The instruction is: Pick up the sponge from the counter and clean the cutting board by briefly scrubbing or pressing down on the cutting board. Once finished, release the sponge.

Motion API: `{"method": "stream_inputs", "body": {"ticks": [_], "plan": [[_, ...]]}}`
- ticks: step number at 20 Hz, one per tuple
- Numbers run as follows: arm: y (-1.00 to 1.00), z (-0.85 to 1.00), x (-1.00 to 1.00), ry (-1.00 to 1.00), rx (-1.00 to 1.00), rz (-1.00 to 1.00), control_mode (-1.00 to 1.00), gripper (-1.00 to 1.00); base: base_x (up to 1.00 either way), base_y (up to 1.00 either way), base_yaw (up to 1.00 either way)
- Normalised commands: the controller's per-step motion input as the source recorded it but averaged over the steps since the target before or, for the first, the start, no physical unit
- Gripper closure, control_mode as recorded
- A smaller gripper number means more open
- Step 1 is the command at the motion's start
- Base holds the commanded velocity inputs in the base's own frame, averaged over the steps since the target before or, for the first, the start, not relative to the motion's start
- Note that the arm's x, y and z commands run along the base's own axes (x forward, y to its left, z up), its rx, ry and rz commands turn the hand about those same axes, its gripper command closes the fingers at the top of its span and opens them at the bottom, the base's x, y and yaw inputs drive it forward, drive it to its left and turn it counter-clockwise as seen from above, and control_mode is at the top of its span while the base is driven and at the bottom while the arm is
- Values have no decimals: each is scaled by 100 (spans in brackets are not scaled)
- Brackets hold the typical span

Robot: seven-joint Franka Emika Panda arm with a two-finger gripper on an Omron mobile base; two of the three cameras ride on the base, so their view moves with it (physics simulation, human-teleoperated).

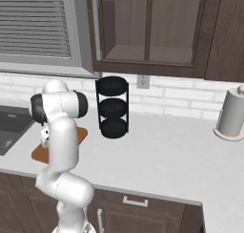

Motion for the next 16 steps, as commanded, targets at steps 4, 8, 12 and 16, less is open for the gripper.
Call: {"method": "stream_inputs", "body": {"ticks": [4,8,12,16], "plan": [[-53,-70,68,24,-7,-34,-100,100,0,0,0],[-61,-48,68,38,-8,-33,-100,100,0,0,0],[-70,-52,89,78,-13,-20,-100,100,0,0,0],[-48,-16,80,100,-38,-17,-100,100,0,0,0]]}}
